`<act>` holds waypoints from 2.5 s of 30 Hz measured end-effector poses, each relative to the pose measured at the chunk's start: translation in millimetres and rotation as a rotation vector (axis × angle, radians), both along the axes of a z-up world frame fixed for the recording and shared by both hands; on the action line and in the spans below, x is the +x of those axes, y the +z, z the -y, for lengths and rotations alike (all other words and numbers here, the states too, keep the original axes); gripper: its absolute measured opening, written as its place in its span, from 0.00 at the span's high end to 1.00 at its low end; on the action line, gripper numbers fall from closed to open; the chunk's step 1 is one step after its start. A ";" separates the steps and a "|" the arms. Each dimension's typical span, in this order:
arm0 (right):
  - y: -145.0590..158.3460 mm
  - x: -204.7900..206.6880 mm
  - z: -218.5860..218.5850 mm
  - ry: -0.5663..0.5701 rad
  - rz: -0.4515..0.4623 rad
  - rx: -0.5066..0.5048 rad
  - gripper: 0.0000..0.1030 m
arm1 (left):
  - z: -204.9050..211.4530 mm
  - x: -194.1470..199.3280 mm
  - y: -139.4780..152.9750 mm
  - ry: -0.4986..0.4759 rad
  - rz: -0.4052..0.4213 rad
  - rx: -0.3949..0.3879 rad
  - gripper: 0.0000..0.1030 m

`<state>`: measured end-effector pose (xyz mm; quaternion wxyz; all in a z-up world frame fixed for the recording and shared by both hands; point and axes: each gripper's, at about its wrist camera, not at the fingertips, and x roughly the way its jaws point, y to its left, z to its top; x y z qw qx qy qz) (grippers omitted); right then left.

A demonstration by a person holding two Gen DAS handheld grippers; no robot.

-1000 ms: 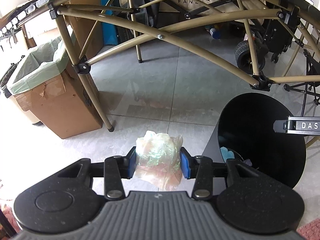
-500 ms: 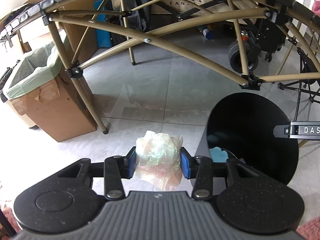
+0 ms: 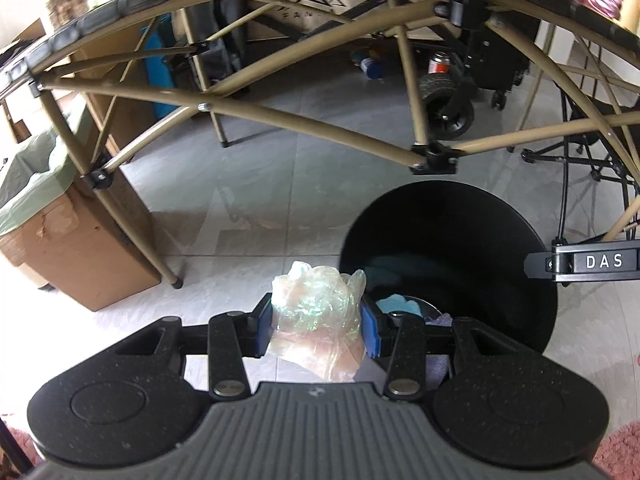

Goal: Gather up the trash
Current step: 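Open the right tool over the bin to drop the lavender pouch, then lower the left tool into the bin and open it to drop the bag, then move both open tools back up toward the items on the table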

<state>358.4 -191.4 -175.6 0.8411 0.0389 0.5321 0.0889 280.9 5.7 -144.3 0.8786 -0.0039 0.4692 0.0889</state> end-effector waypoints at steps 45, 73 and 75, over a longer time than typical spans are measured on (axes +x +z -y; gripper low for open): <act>-6.2 -7.3 75.1 -0.160 0.014 0.033 0.00 | 88.4 55.8 -35.7 -0.129 -0.137 -0.084 0.51; -1.3 -10.0 81.4 -0.188 0.042 0.052 0.00 | 79.1 51.9 -34.4 -0.068 -0.126 -0.093 0.00; -1.4 -9.9 81.5 -0.187 0.042 0.052 0.00 | 78.8 51.5 -33.9 -0.070 -0.126 -0.093 0.00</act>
